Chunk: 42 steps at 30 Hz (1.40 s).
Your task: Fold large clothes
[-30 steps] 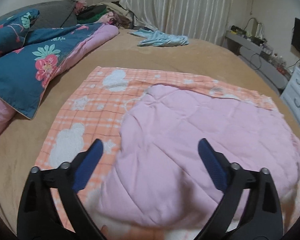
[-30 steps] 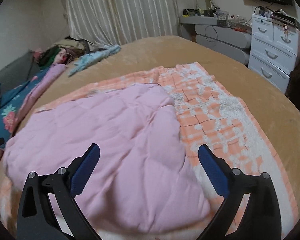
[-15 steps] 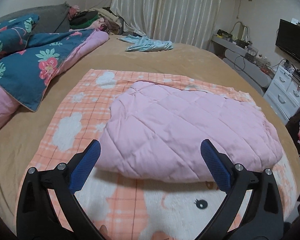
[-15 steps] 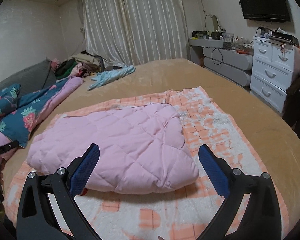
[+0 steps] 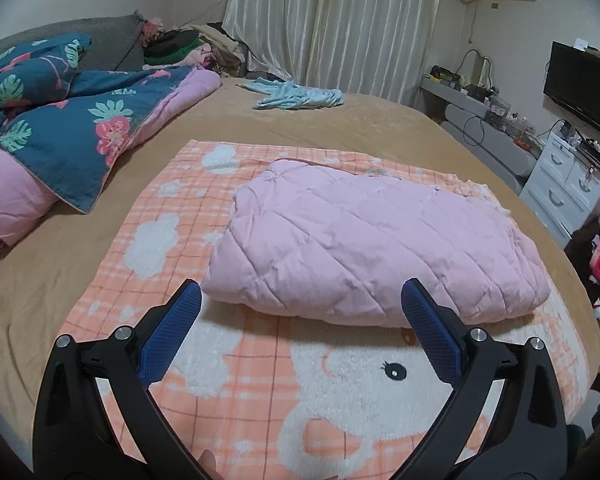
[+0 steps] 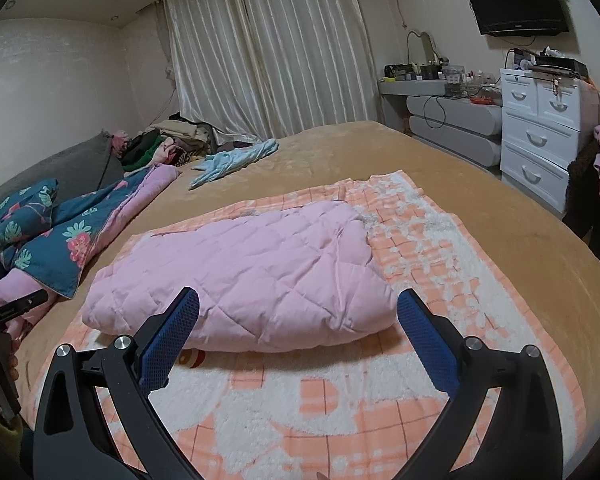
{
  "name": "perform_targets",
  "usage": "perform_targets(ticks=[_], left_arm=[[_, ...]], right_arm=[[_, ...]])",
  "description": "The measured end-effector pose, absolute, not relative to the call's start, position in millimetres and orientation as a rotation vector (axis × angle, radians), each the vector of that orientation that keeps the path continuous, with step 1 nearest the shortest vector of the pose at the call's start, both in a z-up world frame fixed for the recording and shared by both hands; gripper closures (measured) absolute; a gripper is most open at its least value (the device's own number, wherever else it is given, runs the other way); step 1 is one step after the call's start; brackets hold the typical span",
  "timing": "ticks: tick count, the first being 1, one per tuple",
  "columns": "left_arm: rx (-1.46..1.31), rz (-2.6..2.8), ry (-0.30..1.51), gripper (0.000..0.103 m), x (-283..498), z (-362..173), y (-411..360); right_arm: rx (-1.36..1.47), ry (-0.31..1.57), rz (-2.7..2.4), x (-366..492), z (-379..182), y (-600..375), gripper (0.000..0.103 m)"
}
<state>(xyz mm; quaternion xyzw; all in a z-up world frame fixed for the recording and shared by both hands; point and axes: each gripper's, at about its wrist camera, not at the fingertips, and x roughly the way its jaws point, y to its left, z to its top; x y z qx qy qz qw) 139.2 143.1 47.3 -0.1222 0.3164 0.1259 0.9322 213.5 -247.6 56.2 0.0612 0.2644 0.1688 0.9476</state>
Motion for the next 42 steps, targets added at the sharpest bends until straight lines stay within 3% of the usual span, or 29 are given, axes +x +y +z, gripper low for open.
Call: perform_targets(ticks=[26,42], left_arm=[[-0.232,0.253,0.72,0.009,108.9,-1.2,119.4],[-0.405,0.236,0.811,0.009,141.3,-49.2,144.6]], right_arm=[[0.135,0.61,0.327,171.2,18.5,-248.9,0.004],[0.275,0.745,0.262,216.8,-30.4,-256.0,0.004]])
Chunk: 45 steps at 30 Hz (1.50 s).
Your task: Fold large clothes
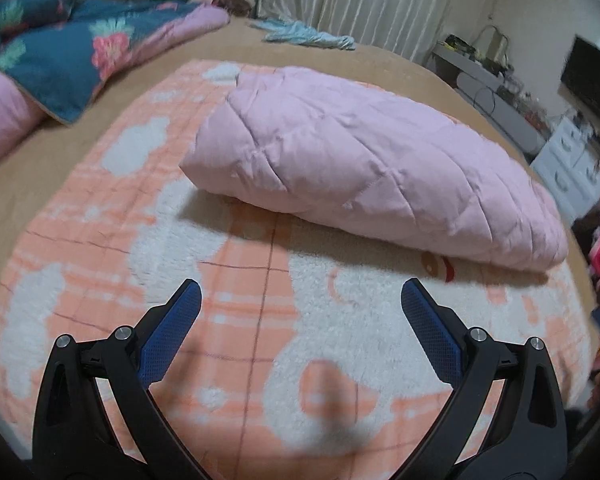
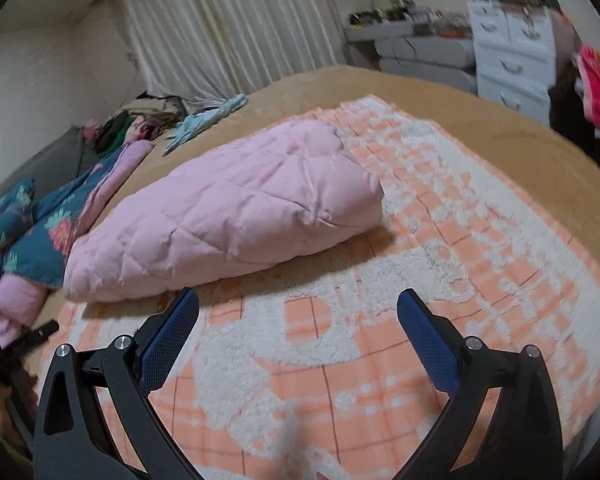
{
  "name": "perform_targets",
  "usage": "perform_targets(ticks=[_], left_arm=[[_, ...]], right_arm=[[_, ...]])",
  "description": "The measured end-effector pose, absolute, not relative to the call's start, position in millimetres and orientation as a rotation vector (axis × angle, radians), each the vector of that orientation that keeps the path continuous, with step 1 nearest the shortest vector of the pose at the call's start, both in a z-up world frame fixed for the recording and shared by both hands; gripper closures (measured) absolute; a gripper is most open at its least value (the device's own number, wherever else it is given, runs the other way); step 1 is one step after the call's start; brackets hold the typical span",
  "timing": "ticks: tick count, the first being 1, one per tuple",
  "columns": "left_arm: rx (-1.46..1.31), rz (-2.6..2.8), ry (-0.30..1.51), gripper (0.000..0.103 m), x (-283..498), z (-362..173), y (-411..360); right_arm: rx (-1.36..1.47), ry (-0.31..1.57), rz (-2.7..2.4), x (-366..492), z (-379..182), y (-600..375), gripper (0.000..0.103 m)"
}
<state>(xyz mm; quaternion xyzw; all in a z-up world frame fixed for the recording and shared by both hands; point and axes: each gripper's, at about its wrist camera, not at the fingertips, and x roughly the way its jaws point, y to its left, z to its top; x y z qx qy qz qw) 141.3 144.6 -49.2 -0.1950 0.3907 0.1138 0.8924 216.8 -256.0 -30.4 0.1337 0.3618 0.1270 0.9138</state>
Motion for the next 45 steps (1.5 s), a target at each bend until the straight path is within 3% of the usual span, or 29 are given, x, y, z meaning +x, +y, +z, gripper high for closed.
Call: perform_targets(ticks=[20,30,32,34,38,41,45], left_arm=[[-1.152,0.15,0.723,0.009,238.8,-114.4,228.7],[-1.132,0.155,0.7,0.008,265.8,-119.5,222.3],[-1.088,0.17,0.702,0.009,266.9,-114.3,217.8],[-1.012,0.192,0.696,0.017,269.0,-106.6,210.5],[-0.808,0.236,0.69,0.046,272.5,-78.4,188.8],[-0.661,0.259,0.702,0.058,274.5,-54.5,170.7],[-0.556,0.267,0.688,0.065,270.7,-29.8,156.7]], right_arm=[[0.743,0.894,0.216,356.1,-100.2,-262.2,0.004],[0.732,0.856,0.246,387.7,-113.3,-250.1,0.006],[0.728,0.841,0.27,389.8,-113.7,-249.6,0.015],[0.735,0.825,0.312,391.6,-113.5,-248.7,0.028],[0.617,0.784,0.339,391.5,-97.0,-238.9,0.051],[0.498,0.75,0.348,388.4,-77.9,-228.1,0.063],[0.356,0.712,0.347,382.8,-54.1,-213.8,0.068]])
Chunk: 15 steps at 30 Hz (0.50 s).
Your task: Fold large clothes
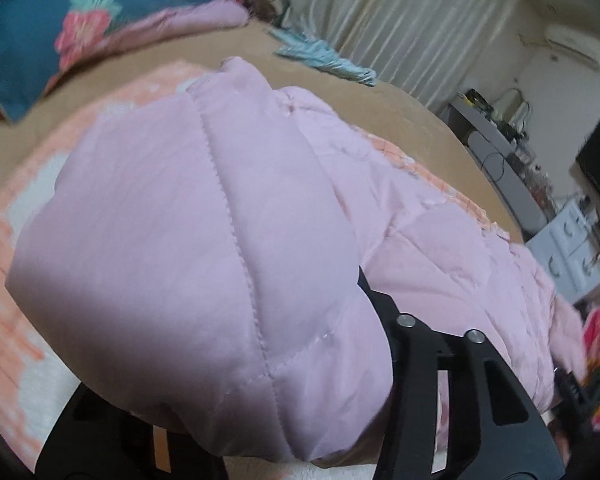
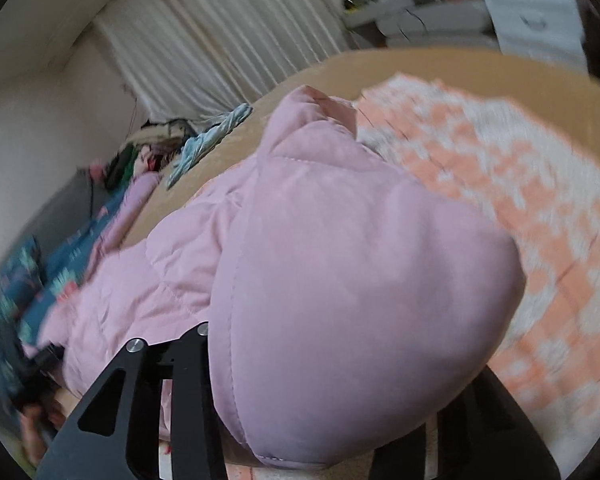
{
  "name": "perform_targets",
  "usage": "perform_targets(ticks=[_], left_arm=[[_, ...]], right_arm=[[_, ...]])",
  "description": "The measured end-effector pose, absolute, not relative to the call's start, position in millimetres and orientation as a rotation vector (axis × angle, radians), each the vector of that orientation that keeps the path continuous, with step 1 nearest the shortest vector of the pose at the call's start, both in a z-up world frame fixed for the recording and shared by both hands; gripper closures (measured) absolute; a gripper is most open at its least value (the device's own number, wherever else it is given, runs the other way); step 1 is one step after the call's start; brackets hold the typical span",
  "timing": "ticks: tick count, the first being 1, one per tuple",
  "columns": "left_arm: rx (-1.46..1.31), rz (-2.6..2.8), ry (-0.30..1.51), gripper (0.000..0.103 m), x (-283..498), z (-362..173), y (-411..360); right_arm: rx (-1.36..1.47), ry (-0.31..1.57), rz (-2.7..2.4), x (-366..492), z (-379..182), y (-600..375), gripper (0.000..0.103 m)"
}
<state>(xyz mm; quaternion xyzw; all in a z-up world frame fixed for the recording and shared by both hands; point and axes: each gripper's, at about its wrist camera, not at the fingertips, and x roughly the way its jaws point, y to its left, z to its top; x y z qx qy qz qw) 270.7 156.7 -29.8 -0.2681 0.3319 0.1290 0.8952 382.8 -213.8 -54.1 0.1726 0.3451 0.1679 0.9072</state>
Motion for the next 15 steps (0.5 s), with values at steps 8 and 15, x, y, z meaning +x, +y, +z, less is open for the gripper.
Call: perform_targets(ticks=[8,15], left_arm=[[-0.444,0.261,0.669,0.069,268.0,2.2,151.1],[-0.398,0.232,0.652,0.069,242.0,22.9,145.6]], right_arm=[[0.134,0.599,0.409,345.3,-0.7,-187.7,0.071],[0.064,0.536,0.463,302.2,25.8,-188.1,0.072]])
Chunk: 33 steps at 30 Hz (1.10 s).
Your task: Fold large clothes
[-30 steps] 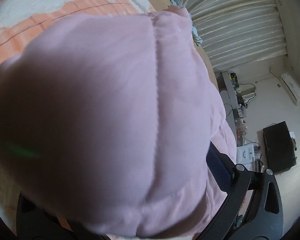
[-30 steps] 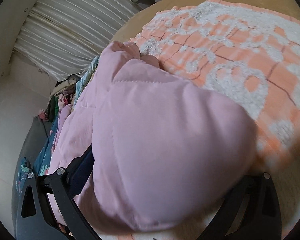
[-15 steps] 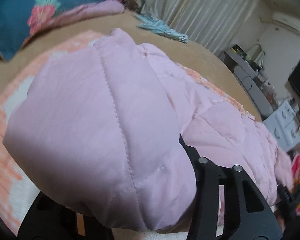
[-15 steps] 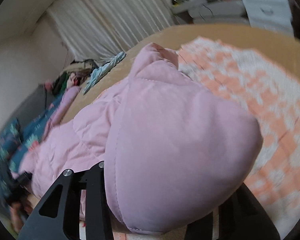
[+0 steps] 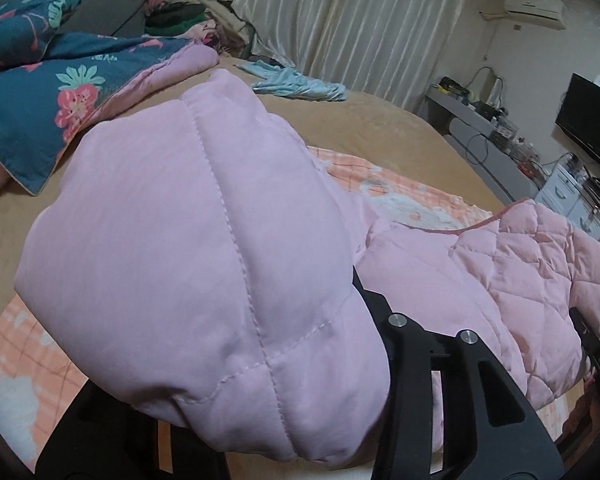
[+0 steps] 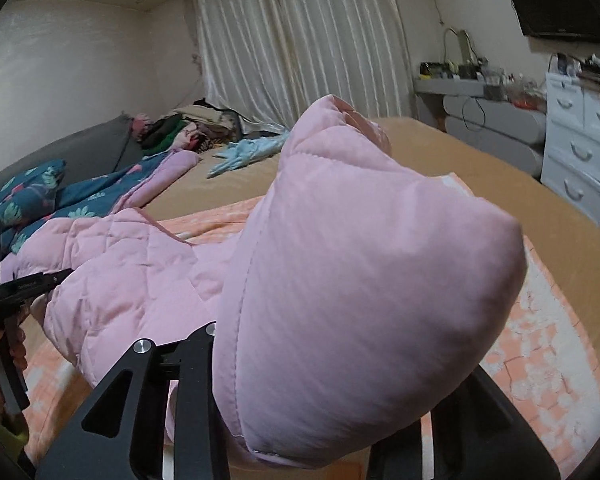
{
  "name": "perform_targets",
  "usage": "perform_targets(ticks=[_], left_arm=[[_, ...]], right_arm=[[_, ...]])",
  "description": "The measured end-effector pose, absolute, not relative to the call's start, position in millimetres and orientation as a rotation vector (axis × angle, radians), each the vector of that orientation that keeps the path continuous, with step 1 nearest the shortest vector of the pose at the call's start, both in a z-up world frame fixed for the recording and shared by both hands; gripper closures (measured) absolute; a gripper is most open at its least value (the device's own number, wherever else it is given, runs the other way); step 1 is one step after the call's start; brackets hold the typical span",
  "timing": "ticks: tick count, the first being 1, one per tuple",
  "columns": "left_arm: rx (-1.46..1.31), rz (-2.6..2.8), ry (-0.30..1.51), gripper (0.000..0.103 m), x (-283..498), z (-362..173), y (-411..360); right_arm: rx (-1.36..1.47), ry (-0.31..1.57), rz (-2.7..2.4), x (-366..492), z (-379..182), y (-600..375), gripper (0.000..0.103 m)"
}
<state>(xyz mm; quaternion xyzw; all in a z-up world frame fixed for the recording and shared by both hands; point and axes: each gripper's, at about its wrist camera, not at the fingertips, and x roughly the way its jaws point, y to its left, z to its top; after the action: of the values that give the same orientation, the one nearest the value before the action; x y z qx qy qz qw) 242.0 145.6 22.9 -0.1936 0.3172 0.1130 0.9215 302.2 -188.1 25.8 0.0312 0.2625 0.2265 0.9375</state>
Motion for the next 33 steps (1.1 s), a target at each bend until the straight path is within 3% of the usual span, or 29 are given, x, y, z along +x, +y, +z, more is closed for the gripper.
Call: perform_targets(ticks=[16,33], left_arm=[[-0.393,0.214,0.666,0.069,170.1,11.3,135.6],[-0.411,0.219,0.713,0.067,138.3,-20.4,136.9]], right_arm=[[0.083,0.564,0.464,226.1,21.8,-222.6,0.072],[0.158,0.645,0.435,205.2,-8.3,-239.6,0.069]])
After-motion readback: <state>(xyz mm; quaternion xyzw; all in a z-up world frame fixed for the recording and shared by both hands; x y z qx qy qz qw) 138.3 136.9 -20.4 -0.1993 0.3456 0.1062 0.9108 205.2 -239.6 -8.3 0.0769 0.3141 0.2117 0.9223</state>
